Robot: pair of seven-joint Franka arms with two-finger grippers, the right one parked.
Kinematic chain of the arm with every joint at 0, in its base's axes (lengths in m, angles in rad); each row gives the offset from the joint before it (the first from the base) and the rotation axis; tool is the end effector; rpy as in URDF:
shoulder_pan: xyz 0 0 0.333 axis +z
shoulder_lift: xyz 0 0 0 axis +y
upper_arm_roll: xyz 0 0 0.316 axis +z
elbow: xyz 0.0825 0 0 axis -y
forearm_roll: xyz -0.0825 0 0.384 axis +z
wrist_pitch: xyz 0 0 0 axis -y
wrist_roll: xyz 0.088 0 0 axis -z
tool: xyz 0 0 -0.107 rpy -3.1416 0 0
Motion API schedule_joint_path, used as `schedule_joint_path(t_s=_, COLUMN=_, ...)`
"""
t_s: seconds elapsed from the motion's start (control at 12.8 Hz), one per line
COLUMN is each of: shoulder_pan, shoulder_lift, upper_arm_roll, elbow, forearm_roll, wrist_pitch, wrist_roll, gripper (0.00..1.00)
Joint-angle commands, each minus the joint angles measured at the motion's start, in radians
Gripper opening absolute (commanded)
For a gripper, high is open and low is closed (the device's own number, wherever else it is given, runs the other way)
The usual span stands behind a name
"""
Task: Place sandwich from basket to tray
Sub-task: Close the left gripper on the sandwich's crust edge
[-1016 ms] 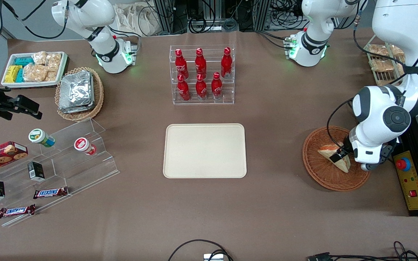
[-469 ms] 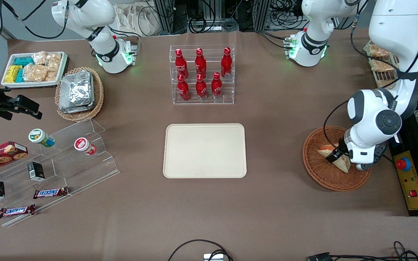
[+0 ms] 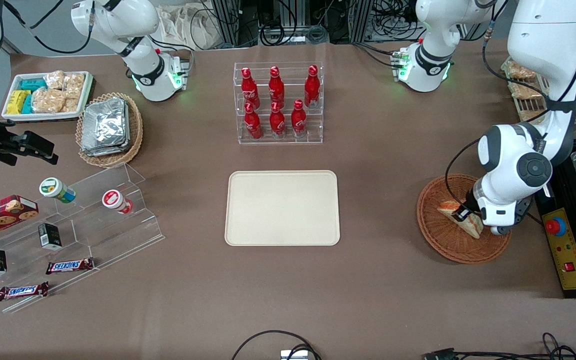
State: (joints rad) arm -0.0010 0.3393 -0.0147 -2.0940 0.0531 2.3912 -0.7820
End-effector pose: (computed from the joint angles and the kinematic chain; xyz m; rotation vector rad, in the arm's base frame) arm 0.5788 -0.0085 0.2550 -2.8943 -1.1017 0.0416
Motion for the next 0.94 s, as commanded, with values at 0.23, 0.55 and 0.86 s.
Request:
schedule_joint_path(t_s=0.23, shoulder_pan=0.004, shoulder_lift=-0.020, upper_arm_roll=-0.005, elbow=0.006, forearm_roll=0.002, wrist_pitch=-0.016, wrist_roll=0.009, gripper=0.00)
schedule_joint_path(t_s=0.55, shoulder_pan=0.004, shoulder_lift=-0.089, upper_arm_roll=-0.005, elbow=0.051, forearm_roll=0.011, wrist_pitch=-0.136, wrist_roll=0.104, gripper=0.00)
schedule_joint_path(t_s=0.86, shoulder_pan=-0.002, shoulder_lift=-0.155, upper_arm_roll=-0.008, elbow=0.167, forearm_roll=-0.002, wrist_pitch=-0.332, wrist_roll=0.350, gripper=0.00)
